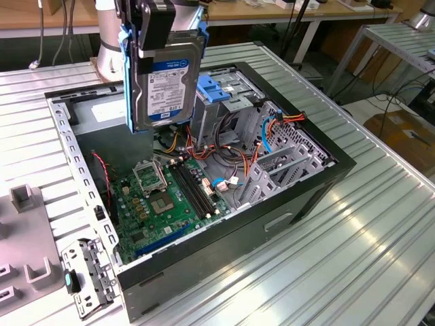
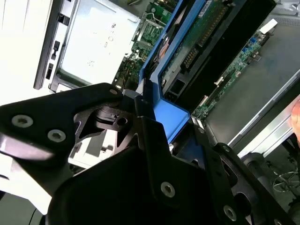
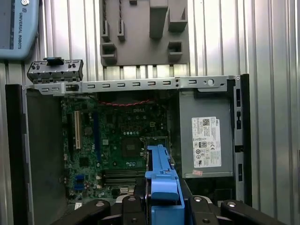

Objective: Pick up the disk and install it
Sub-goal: 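Pick up the disk, then insert the disk into the insertion slot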

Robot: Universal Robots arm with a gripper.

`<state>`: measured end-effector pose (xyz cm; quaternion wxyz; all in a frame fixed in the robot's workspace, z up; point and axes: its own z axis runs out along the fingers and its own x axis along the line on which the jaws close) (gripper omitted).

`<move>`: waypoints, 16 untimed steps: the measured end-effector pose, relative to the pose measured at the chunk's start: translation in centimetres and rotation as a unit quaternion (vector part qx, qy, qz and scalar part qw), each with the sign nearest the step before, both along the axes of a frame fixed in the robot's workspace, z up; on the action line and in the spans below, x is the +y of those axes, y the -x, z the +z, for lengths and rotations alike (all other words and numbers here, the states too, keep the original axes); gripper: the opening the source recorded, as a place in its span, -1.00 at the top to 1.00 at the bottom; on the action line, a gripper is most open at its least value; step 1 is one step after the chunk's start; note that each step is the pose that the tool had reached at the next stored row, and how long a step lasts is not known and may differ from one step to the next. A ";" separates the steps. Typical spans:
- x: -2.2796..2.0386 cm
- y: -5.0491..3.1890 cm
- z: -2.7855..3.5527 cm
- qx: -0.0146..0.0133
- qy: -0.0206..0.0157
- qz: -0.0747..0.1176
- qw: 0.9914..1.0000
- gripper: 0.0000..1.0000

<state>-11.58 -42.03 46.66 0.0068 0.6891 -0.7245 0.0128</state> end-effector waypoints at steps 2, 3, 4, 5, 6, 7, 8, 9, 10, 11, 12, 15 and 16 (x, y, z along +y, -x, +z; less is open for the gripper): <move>0.00 -0.64 -0.07 0.000 0.001 0.000 1.000 0.25; 0.00 -0.88 -0.10 0.000 0.001 0.000 1.000 0.25; -0.01 -1.07 -0.13 0.000 0.001 0.000 1.000 0.25; -0.01 -1.27 -0.16 0.000 0.001 0.000 1.000 0.25; -0.02 -1.59 -0.21 0.000 0.001 0.000 1.000 0.25; -0.02 -1.88 -0.26 0.000 0.002 0.000 1.000 0.25; -0.03 -2.20 -0.32 0.000 0.002 0.000 1.000 0.25; -0.04 -2.42 -0.38 0.000 0.002 0.000 1.000 0.25; -0.05 -2.44 -0.39 0.000 0.002 0.000 1.000 0.25; -0.05 -2.44 -0.39 0.000 0.003 0.000 1.000 0.25; -0.04 -2.45 -0.38 0.000 0.003 0.000 1.000 0.25; -0.04 -2.47 -0.39 0.000 0.003 0.000 1.000 0.25; -0.04 -2.47 -0.39 0.000 0.003 0.000 1.000 0.25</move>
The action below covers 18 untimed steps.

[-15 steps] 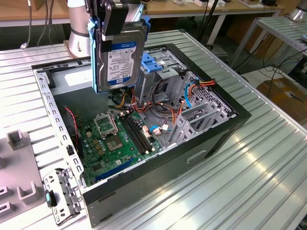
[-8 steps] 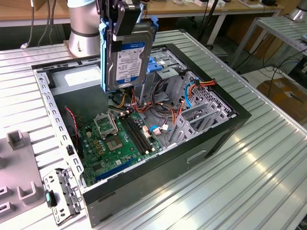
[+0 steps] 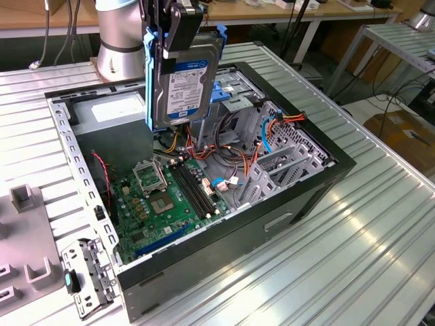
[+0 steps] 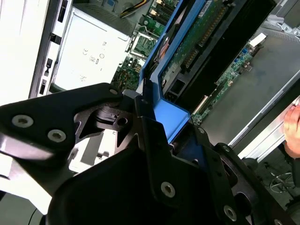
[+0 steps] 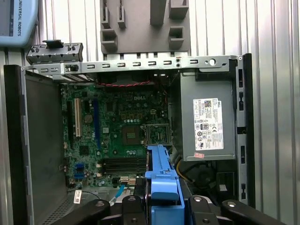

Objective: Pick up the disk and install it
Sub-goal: 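Insert the disk into the insertion slot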

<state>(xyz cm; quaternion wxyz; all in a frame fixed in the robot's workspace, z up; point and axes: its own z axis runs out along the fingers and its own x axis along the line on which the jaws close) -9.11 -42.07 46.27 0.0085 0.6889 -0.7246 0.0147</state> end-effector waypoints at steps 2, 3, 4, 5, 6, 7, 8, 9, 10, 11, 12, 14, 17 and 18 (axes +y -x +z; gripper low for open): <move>0.00 0.00 0.00 0.000 0.000 0.000 1.000 0.25; 0.00 0.00 0.00 0.000 0.000 0.000 1.000 0.25; 0.00 0.00 0.00 0.000 0.000 0.000 1.000 0.25; 0.00 0.00 0.00 0.000 0.000 0.000 1.000 0.25; 0.00 -0.01 0.00 0.000 0.000 0.000 1.000 0.25; -0.04 -0.01 0.00 0.000 0.000 0.000 1.000 0.25; -0.13 -0.01 0.00 0.000 0.000 0.000 1.000 0.25; -0.22 -0.01 0.00 0.000 0.000 0.000 1.000 0.25; -0.33 -0.01 0.00 0.000 0.000 0.000 1.000 0.25; -0.56 -0.01 0.00 0.000 0.000 0.000 1.000 0.25; -0.75 -0.01 0.00 0.000 0.000 0.000 1.000 0.25; -1.28 -0.01 -0.01 0.000 0.000 0.000 1.000 0.25; -2.09 0.00 -0.01 0.000 0.000 0.000 1.000 0.25; -2.22 -0.01 0.00 0.000 0.000 0.000 1.000 0.25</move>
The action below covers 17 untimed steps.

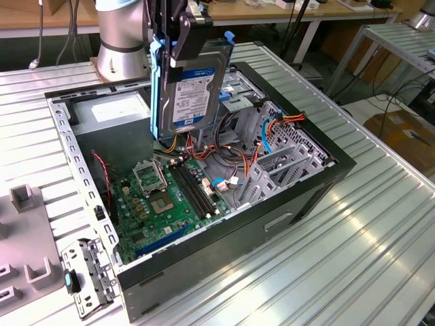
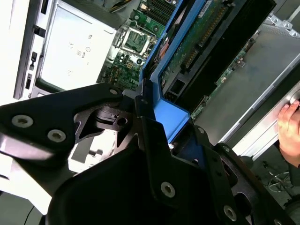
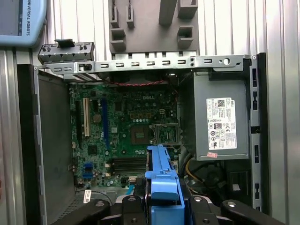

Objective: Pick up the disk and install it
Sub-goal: 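Insert the disk into the insertion slot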

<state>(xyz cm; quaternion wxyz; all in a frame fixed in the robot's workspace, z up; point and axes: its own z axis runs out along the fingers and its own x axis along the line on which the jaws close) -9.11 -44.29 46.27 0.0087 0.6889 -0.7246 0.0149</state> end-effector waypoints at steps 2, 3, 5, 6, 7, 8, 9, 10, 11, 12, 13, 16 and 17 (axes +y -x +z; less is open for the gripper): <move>-0.26 0.00 0.00 0.000 0.000 0.000 1.000 0.25; -0.35 0.00 0.00 0.000 0.000 0.000 1.000 0.25; -0.54 0.00 0.00 0.000 0.001 0.000 1.000 0.25; -0.60 0.00 0.00 0.000 0.001 0.000 1.000 0.25; -0.66 0.00 0.00 0.000 0.001 0.000 1.000 0.25; -0.74 0.00 0.00 0.000 0.001 0.000 1.000 0.25; -0.84 0.00 0.00 0.000 0.001 0.000 1.000 0.25; -0.93 0.00 0.00 0.000 0.001 0.000 1.000 0.25; -1.04 0.00 0.00 0.000 0.001 0.000 1.000 0.25; -1.24 0.00 0.00 0.000 0.001 0.000 1.000 0.25; -1.37 0.00 0.00 0.000 0.001 0.000 1.000 0.25; -1.47 0.01 -0.01 0.000 0.001 0.000 1.000 0.25; -1.47 0.00 -0.01 0.000 0.001 0.000 1.000 0.25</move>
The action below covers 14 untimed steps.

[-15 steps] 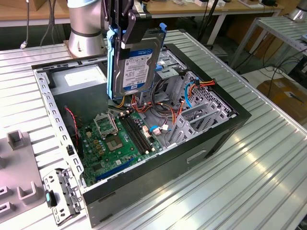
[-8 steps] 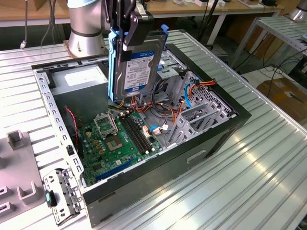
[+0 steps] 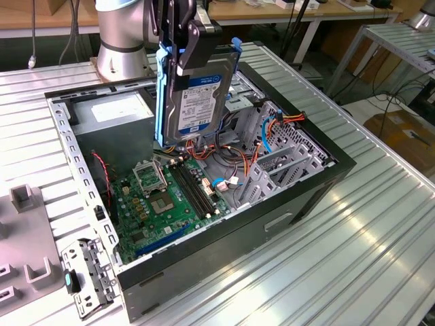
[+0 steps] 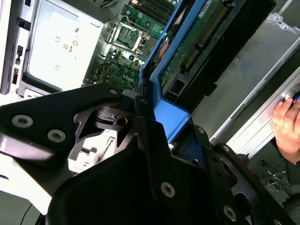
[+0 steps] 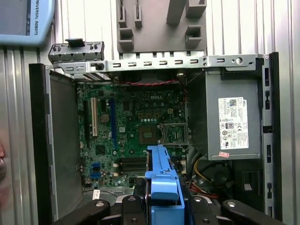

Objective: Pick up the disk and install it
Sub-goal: 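Insert the disk into the insertion slot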

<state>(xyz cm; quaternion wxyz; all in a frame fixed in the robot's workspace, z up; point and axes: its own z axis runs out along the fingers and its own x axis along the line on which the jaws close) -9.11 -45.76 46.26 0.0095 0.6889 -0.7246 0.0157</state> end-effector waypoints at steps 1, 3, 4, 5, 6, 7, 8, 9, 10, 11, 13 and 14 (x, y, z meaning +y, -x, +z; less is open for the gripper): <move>0.00 0.00 0.00 0.000 0.000 0.000 1.000 0.25; -0.01 0.00 0.00 0.000 0.000 0.000 1.000 0.25; -0.01 0.00 0.00 0.000 0.000 0.000 1.000 0.25; -0.01 0.00 0.00 0.000 0.000 0.000 1.000 0.25; -0.07 0.00 0.00 0.000 0.000 0.000 1.000 0.25; -0.12 0.00 0.00 0.000 0.000 0.000 1.000 0.25; -0.12 0.00 0.00 0.000 0.000 0.000 1.000 0.25; -0.13 0.00 0.00 0.000 0.000 0.000 1.000 0.25; -0.13 0.00 0.00 0.000 0.000 0.000 1.000 0.25; -0.13 0.00 0.00 0.000 0.000 0.000 1.000 0.25; -0.13 0.00 0.00 0.000 0.000 0.000 1.000 0.25; -0.15 0.00 0.00 0.000 0.000 0.000 1.000 0.25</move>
